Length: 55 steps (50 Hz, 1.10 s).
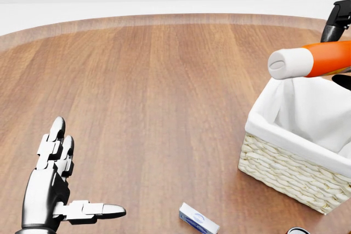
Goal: Pick up the ketchup, and put it in the basket.
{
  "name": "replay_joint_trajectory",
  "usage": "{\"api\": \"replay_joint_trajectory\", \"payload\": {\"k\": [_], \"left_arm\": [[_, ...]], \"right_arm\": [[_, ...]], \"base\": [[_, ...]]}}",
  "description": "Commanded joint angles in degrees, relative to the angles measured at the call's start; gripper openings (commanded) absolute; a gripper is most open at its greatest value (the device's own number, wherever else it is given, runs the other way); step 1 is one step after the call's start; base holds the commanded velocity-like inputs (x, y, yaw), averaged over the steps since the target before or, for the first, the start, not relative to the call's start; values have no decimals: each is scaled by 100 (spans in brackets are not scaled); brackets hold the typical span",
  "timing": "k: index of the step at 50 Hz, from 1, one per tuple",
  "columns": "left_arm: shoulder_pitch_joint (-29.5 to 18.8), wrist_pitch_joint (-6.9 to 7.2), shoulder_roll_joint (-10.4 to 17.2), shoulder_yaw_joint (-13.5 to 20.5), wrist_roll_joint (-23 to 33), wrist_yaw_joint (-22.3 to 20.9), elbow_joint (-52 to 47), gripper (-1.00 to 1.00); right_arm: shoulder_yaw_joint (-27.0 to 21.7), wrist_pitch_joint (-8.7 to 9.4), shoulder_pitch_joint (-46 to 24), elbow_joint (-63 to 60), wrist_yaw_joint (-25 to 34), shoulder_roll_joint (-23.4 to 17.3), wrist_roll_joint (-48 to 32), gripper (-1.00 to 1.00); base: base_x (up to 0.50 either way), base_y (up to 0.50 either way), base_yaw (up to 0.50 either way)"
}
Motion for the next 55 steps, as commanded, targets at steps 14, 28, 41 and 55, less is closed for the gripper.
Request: {"api": "replay_joint_trajectory", "payload": {"k": [14, 28, 41, 55], "left_arm": [[47, 64, -8, 22, -20, -24, -136, 100], [61, 46, -13, 5, 2, -14, -134, 100], [48, 34, -7, 15, -4, -16, -117, 100], [55, 38, -13, -10, 13, -9, -127, 100]], "right_arm": [[42, 0, -276, 1600, -1016, -148, 517, -100], [233, 0, -683, 3500, -2071, -329, 1100, -100], [407, 0, -993, 4468, -2575, -525, 1102, -100], [605, 0, -1182, 5462, -3041, -552, 1136, -100]], "base": [[0, 0, 0], [0, 0, 0], [0, 0, 0], [0, 0, 0]]}}
